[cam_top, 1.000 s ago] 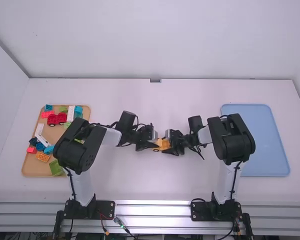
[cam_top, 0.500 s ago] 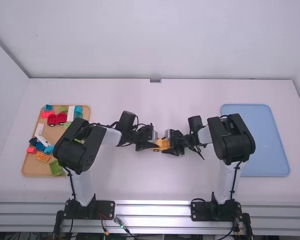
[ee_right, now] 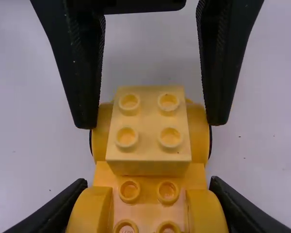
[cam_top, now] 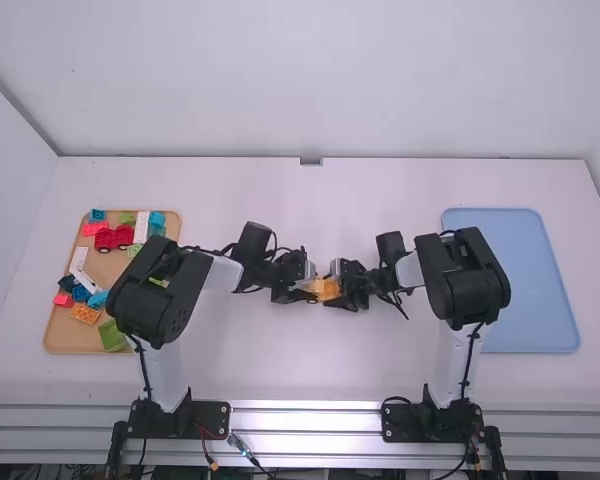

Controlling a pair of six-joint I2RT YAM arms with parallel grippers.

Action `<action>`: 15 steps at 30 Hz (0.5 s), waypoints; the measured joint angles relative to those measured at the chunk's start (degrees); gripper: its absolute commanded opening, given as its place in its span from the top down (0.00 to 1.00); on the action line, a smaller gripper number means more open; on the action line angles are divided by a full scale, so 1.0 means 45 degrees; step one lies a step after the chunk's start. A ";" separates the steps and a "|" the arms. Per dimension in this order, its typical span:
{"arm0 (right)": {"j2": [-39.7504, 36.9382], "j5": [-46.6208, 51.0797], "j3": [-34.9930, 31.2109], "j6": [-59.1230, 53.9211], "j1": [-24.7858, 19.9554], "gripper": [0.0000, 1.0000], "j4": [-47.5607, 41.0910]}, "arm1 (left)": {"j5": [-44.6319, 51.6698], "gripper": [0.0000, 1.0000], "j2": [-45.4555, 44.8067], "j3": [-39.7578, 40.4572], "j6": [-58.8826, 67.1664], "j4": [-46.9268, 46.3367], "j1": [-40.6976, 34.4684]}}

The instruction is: Assemble lego blocks to make yellow taxi

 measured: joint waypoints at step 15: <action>0.0000 0.0010 0.0000 -0.0034 0.0000 0.39 0.0010 | 0.0301 0.98 -0.2089 0.0000 0.0005 -0.0884 0.0000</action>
